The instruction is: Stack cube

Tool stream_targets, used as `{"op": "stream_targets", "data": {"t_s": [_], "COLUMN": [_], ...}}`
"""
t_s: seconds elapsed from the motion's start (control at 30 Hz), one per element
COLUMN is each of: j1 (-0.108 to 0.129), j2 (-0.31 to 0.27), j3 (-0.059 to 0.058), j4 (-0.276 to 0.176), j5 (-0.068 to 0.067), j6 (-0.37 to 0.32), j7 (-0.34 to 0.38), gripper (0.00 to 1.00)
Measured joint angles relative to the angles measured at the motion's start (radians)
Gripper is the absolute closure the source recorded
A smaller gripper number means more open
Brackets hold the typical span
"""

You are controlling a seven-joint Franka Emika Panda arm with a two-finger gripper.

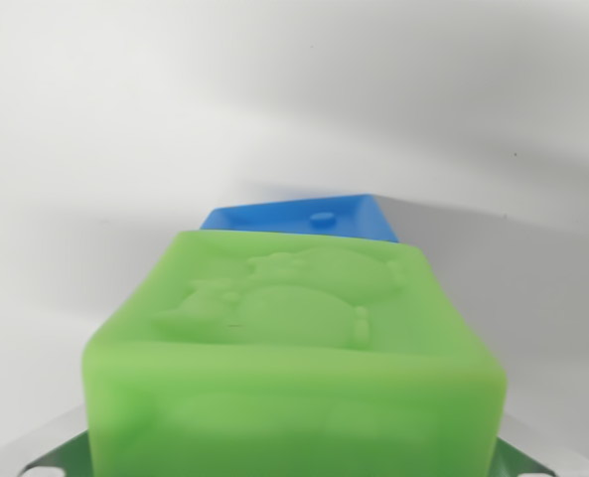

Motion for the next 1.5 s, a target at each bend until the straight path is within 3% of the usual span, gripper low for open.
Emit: {"op": "stream_targets", "data": {"t_s": [1.17, 1.5], "j1": [0.0, 0.0], "j2": [-0.002, -0.048], "j3": [0.0, 0.0], "j4": [0.0, -0.004], "j5": [0.0, 0.0], "j6": [-0.001, -0.039], "j7": [0.0, 0.0], "gripper": [0.0, 0.0]}}
